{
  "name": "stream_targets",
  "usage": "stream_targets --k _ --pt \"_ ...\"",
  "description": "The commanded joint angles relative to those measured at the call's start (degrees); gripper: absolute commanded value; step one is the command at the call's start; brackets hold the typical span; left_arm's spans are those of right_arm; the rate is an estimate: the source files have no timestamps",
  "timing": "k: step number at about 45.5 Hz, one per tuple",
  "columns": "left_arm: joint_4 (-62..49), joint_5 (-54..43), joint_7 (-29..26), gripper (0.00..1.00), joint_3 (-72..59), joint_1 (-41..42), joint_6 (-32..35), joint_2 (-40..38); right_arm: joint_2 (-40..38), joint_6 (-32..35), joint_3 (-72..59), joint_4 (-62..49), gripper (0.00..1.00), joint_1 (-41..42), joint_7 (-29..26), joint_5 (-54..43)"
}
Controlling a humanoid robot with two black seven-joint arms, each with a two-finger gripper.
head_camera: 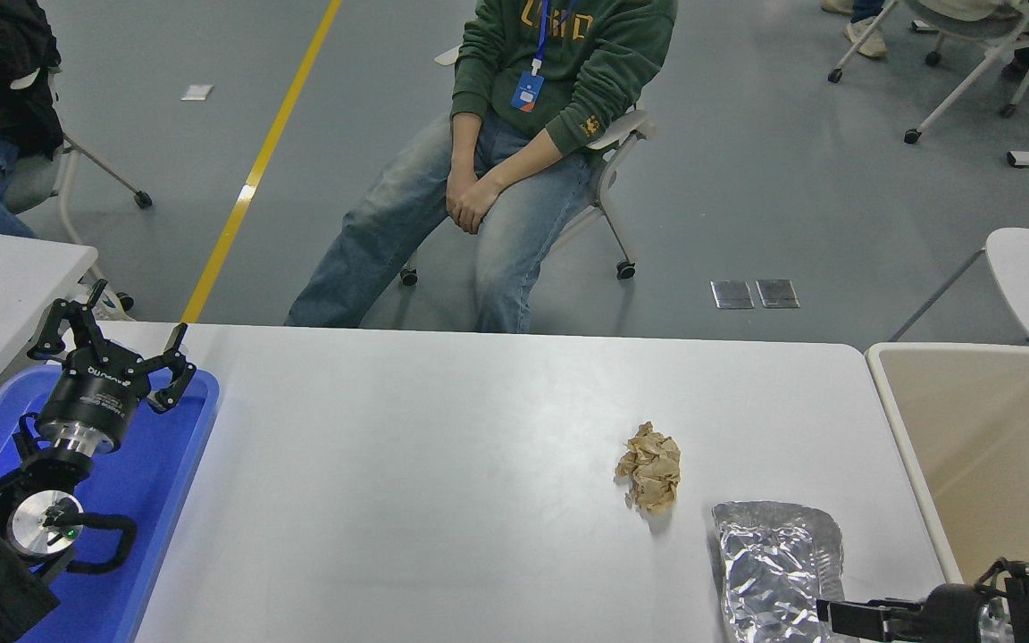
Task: Clean the table surface
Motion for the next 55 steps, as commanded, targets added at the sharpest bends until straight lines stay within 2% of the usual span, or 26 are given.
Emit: stream_targets --k 1,7,12,16,21,23,24,42,55 --pt "0.00 0.00 0.00 1.00 -0.09 0.00 0.00 0.03 3.30 0.00 0.14 -3.25 1.00 -0.78 -0.36 0.49" --pt "0.00 0.00 0.00 1.00 0.00 0.00 0.00 0.03 4.97 0.09 -0.30 -5.10 0.98 -1.13 -0.80 0.41" --pt "0.00 0.00 0.00 1.00 0.00 0.00 0.00 -0.06 5.06 0.09 -0.65 -6.59 0.88 -1.13 -1.51 0.14" --pt "0.00 0.00 0.00 1.00 0.00 0.00 0.00 -0.06 5.06 0.18 -0.74 -7.04 0.62 -1.04 -1.59 0.14" --pt "0.00 0.00 0.00 1.00 0.00 0.00 0.00 -0.06 4.53 1.58 -0.65 -7.04 0.17 -0.78 -1.94 0.14" --pt "0.00 0.00 0.00 1.00 0.00 0.00 0.00 0.03 4.18 2.63 -0.21 -7.04 0.03 -0.69 -2.21 0.14" --pt "0.00 0.00 0.00 1.00 0.00 0.00 0.00 0.03 4.00 3.25 0.05 -7.04 0.00 -0.69 -2.38 0.23" --pt "0.00 0.00 0.00 1.00 0.00 0.00 0.00 0.03 -2.67 6.06 2.69 -3.26 0.00 0.01 -3.09 0.76" --pt "0.00 0.00 0.00 1.00 0.00 0.00 0.00 0.03 -14.44 10.81 9.36 7.02 0.00 1.24 -3.09 0.84"
